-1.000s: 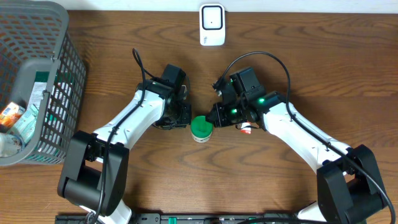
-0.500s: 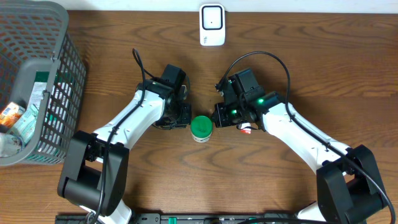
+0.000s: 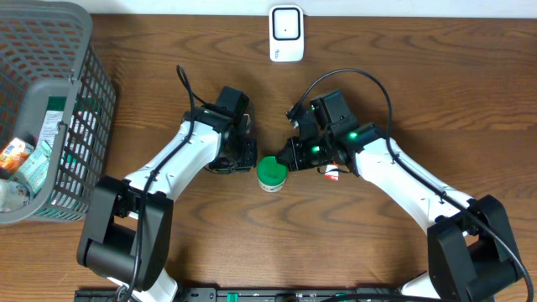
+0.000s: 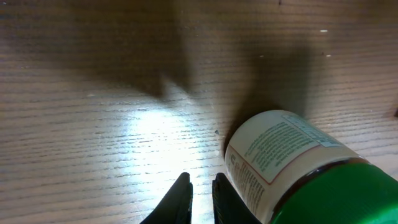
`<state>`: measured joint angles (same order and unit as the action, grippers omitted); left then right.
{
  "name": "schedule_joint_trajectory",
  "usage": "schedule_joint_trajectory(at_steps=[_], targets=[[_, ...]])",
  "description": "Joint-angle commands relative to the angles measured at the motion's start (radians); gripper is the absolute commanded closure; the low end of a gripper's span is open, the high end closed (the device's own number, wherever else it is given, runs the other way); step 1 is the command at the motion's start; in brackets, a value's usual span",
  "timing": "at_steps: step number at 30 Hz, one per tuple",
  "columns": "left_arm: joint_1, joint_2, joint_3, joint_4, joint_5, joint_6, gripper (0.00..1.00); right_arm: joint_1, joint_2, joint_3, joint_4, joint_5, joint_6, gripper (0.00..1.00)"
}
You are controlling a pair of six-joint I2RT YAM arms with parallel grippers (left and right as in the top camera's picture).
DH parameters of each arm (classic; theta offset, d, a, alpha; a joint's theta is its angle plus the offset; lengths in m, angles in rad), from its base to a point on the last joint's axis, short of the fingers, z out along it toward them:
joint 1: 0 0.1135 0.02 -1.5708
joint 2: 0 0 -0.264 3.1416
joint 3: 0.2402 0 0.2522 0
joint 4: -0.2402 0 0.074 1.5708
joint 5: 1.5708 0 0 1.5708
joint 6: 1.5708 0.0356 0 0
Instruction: Scan the item barcode
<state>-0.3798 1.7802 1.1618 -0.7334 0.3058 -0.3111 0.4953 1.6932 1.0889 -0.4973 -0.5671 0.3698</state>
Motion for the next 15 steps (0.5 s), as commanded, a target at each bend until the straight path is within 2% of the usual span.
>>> schedule_joint_trajectory(at_steps=[1,5,15], targets=[[0.005,-0.023,0.007,-0.003,0.000,-0.001,0.85,0.032,-0.004,-0.006,-0.021,0.095,-0.017,0.99],[0.005,-0.023,0.007,-0.004,0.000,-0.001,0.85,0.058,-0.004,-0.006,-0.048,0.239,-0.015,0.99],[0.003,-0.023,0.007,0.015,0.000,0.000,0.85,0.053,-0.004,-0.006,-0.136,0.452,0.042,0.99]])
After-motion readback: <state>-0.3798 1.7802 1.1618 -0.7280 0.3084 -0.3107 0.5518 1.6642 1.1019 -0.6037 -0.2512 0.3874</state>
